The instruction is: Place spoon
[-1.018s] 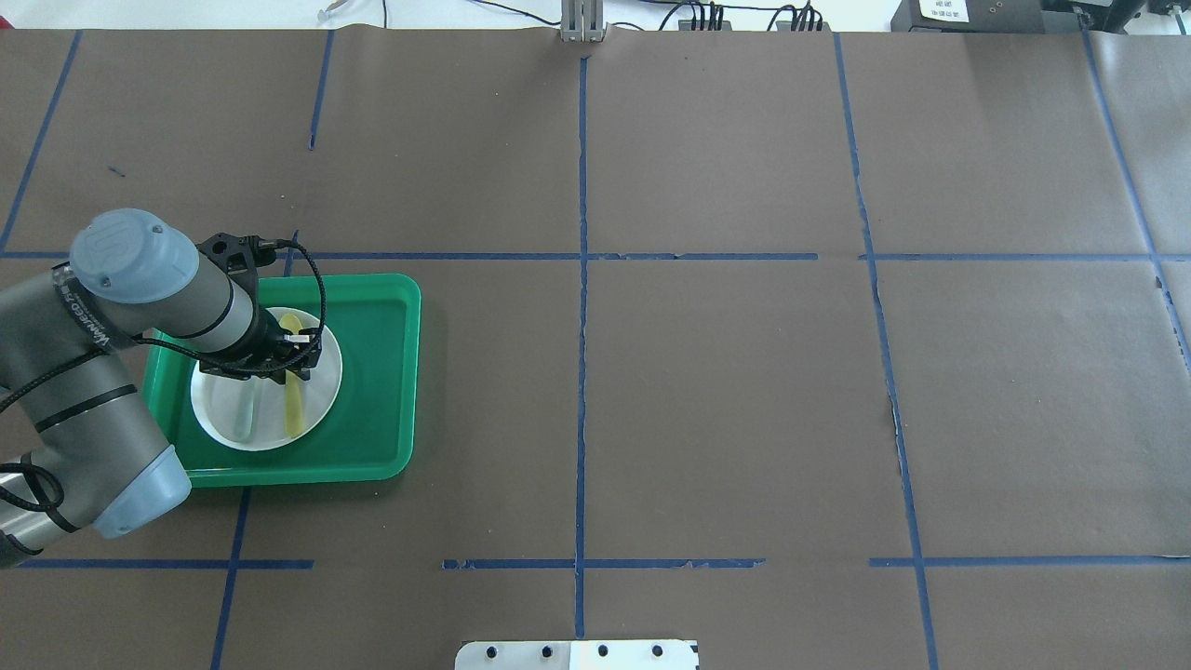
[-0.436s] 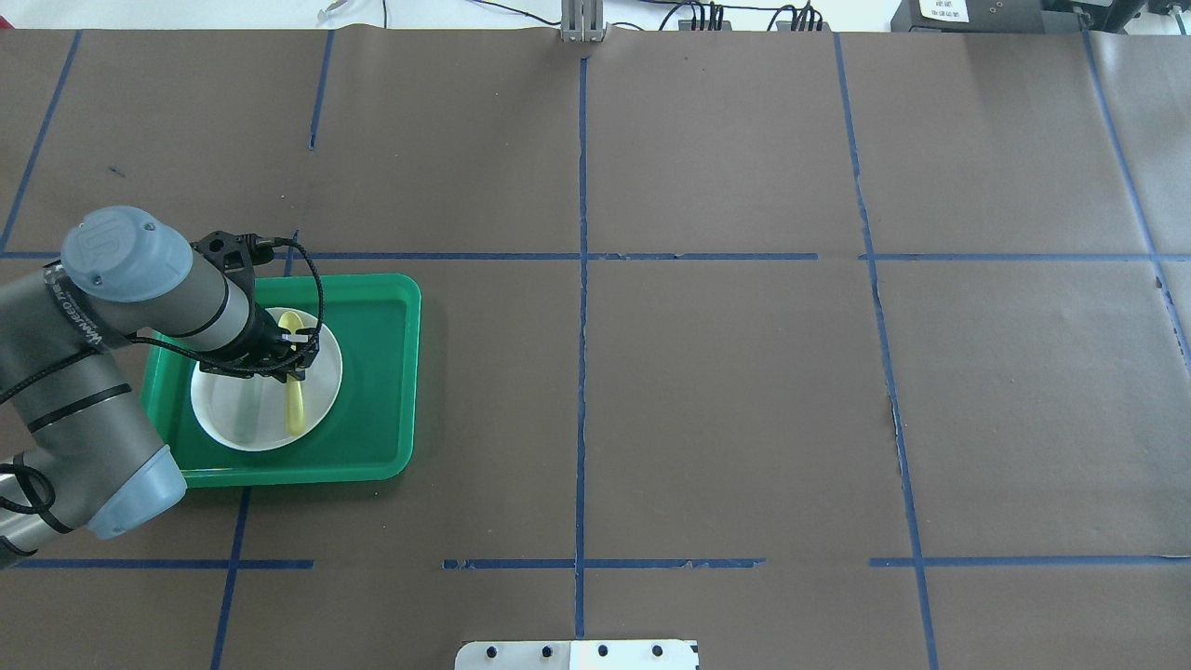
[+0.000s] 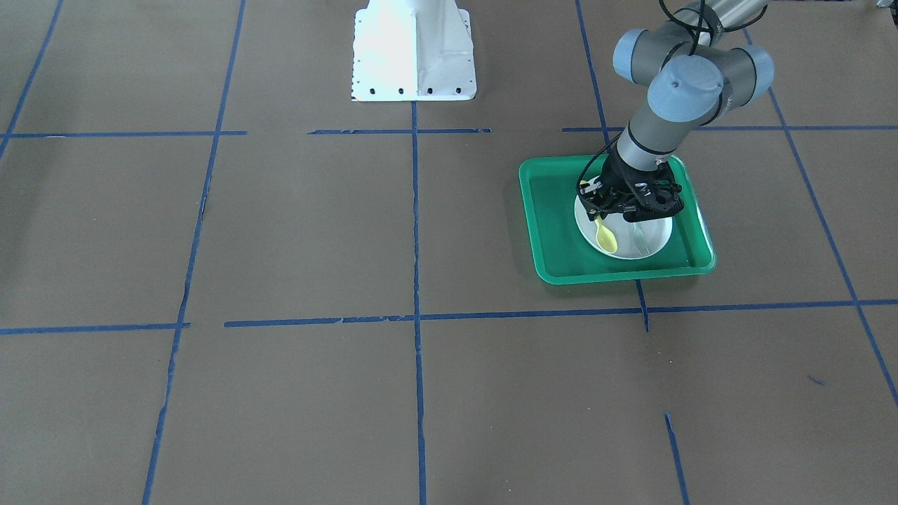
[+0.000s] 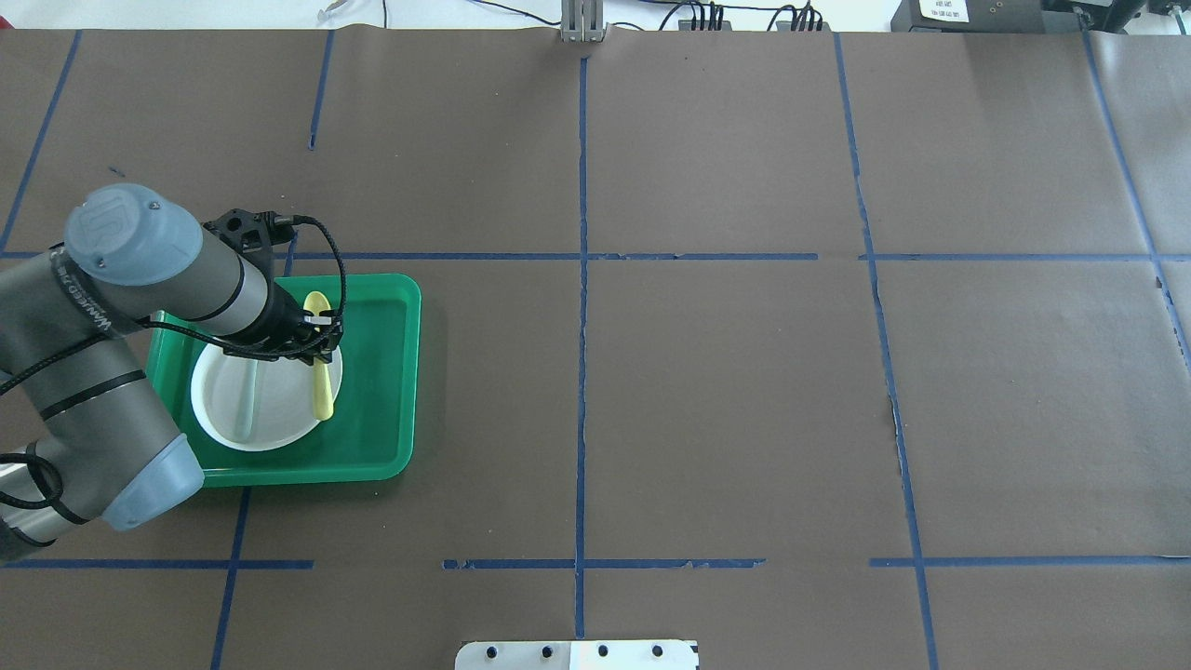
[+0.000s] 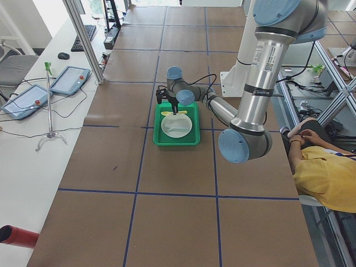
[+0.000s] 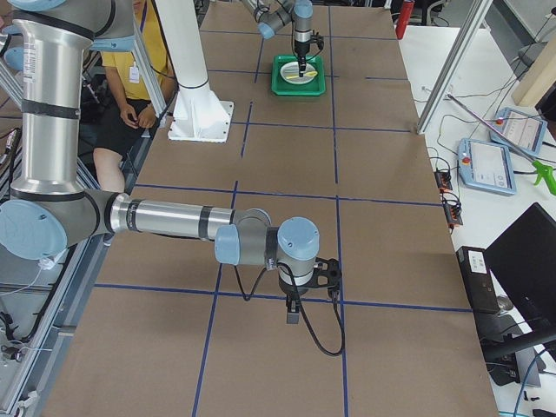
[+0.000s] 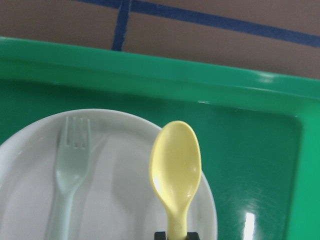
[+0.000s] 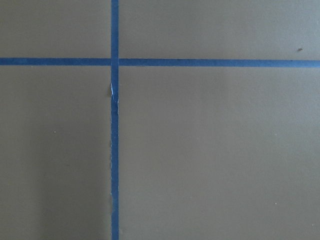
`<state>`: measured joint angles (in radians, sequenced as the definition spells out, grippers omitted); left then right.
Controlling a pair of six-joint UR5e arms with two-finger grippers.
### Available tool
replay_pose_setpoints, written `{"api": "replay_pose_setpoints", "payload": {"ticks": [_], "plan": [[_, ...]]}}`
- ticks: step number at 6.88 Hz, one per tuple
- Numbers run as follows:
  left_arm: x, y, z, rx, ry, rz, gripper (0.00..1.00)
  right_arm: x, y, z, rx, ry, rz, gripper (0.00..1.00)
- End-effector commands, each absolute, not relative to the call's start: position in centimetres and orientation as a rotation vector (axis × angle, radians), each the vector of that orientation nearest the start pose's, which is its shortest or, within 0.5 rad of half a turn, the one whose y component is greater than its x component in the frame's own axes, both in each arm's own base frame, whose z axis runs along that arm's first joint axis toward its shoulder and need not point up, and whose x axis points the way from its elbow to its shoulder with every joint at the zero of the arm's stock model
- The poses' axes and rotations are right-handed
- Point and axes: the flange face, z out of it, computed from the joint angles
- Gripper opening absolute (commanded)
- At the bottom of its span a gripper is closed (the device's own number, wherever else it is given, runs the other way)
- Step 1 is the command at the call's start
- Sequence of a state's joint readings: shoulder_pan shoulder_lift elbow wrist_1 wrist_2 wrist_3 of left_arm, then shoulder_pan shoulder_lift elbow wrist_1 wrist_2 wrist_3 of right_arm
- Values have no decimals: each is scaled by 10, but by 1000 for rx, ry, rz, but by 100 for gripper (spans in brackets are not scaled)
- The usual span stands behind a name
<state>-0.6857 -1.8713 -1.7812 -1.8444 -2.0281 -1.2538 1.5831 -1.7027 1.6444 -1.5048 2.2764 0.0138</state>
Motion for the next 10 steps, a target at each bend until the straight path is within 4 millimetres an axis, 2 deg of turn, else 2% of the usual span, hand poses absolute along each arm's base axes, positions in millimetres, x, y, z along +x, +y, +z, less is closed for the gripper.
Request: {"api": "replay_pose_setpoints", "payload": {"ticks": [1,2,3,4,5,6,7,8,9,10], "plan": [[448,-445,346,40,884,-159,0,74,-435,682,7,-706,22,100],[449,-443,353,60,864,-164,44,74,-435,682,7,-706,22,100],[447,-444,360,83,845,-164,73,74,-435,682,7,-706,22,100],[445,-444,356,87,851,-166,100,74,-435,682,7,-706,22,100],[438,-445,346,96,873,-168,100,74,-435,682,7,-706,22,100],[422,-447,347,103,876,-176,100,74,-435,682,7,-706,22,100],[377,-461,366,172,840,-113,100,74,-435,682,7,-706,22,100],[318,-471,413,156,802,-18,100,74,-435,682,7,-706,22,100],[237,-487,450,172,808,101,100,74,-435,682,7,-706,21,100],[149,-496,500,213,758,152,100,74,-435,682,7,-706,22,100]]}}
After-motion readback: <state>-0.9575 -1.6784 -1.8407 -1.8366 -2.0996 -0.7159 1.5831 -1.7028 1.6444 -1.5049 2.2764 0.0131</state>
